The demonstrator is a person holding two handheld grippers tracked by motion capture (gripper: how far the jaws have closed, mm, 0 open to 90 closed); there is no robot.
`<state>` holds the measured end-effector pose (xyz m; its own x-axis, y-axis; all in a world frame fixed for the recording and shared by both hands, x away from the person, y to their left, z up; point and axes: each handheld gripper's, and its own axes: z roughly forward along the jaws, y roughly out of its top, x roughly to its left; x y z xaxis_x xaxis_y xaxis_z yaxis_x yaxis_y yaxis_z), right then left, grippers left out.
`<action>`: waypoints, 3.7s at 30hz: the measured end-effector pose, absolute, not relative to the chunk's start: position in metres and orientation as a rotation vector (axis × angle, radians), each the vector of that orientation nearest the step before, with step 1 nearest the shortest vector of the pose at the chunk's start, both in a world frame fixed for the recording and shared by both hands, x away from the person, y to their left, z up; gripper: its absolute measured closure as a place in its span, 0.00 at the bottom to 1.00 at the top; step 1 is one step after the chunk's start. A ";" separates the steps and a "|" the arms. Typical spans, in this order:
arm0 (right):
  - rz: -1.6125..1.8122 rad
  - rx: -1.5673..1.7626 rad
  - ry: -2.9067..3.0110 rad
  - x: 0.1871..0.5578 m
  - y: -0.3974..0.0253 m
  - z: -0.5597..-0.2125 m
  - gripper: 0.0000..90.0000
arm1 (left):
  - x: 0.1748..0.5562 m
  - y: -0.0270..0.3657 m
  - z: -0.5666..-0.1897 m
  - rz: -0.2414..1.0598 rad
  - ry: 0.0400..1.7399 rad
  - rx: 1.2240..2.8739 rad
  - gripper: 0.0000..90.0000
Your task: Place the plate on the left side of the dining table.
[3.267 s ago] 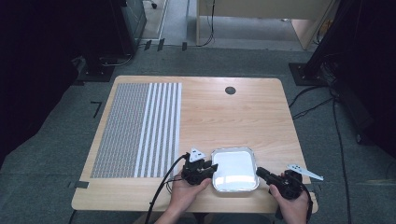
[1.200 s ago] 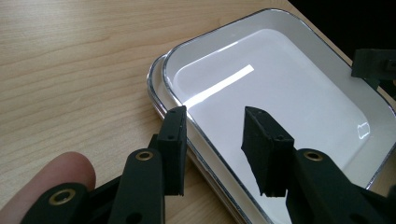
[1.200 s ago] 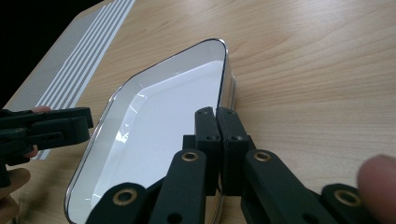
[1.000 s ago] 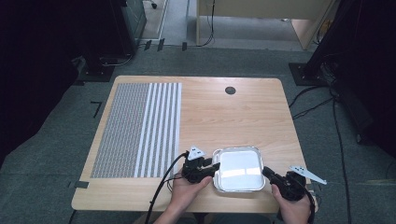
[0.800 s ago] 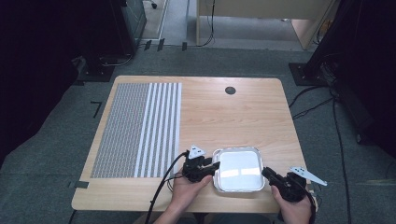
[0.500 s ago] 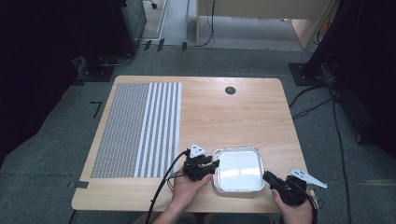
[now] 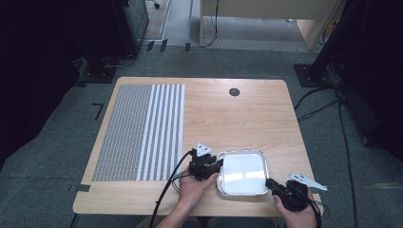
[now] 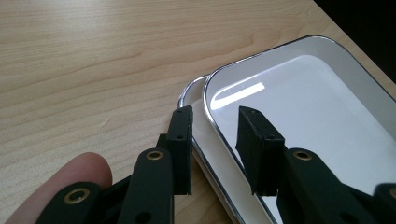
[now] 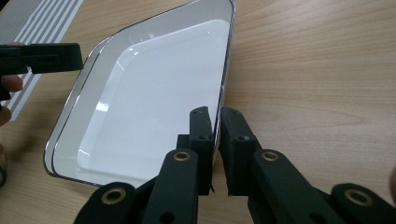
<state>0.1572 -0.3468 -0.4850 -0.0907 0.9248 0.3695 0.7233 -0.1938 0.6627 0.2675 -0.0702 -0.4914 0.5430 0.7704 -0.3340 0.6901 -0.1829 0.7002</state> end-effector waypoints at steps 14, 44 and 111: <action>1.213 2.064 1.714 0.159 -0.355 -0.489 0.99 | 0.267 -0.073 -0.488 0.120 1.182 1.903 0.75; 1.178 2.031 1.724 0.159 -0.349 -0.489 0.98 | 0.278 -0.096 -0.491 0.103 1.280 1.998 0.87; 1.225 1.945 1.807 0.194 -0.282 -0.452 1.00 | 0.294 -0.017 -0.439 0.196 1.292 1.950 0.89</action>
